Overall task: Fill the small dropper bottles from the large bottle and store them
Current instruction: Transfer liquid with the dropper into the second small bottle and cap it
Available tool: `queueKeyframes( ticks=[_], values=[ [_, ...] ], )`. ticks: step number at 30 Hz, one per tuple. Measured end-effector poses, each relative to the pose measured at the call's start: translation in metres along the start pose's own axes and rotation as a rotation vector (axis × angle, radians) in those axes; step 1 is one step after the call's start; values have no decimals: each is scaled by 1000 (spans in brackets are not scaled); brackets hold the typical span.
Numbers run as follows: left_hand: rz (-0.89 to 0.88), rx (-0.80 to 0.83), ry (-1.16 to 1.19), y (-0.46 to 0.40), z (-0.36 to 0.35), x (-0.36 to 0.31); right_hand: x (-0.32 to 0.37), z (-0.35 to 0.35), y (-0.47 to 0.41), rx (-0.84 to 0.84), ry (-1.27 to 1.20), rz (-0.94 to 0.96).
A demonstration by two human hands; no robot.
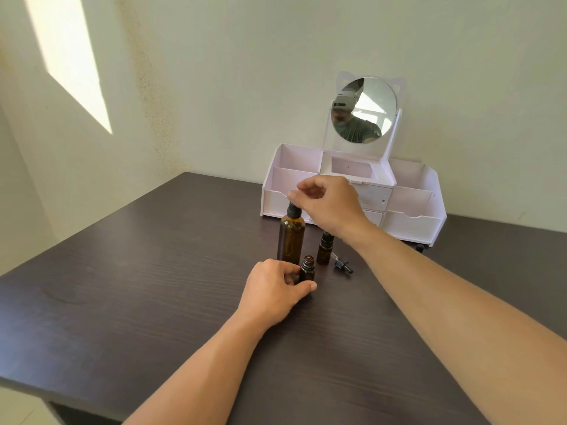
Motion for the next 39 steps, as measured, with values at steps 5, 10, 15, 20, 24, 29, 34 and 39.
queueKeyframes(
  ticks=[5, 10, 15, 20, 24, 29, 34, 39],
  values=[
    [-1, 11, 6, 0, 0, 1, -5, -16, -6, -26, -64, -74],
    [3, 20, 9, -2, -1, 2, -8, -17, -4, -87, -129, -70],
    [8, 30, 14, -2, -2, 3, -7, -19, -5, -71, -136, -28],
    [13, 32, 10, -2, -2, 2, -6, -18, -8, -59, -149, -24],
    [18, 35, 10, -2, -1, 1, -5, -15, -9, -76, -159, -26],
    [25, 43, 5, -1, -1, 1, -1, -12, -8, -91, -130, -8],
    [10, 40, 7, -1, 0, 0, 3, -11, -8, -91, -103, 26],
    [12, 32, 13, -1, 0, 2, 6, -10, -8, -78, -122, 35]
  ],
)
Point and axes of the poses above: each hand's wrist, its own y-axis away from the middle knuckle, its own z-axis out of the back of the hand, x = y × z, the point moved 3 cm from there along -y, towards the middle knuckle, and after that the axes turned 1 degree about -x, right-handed, at the moved point
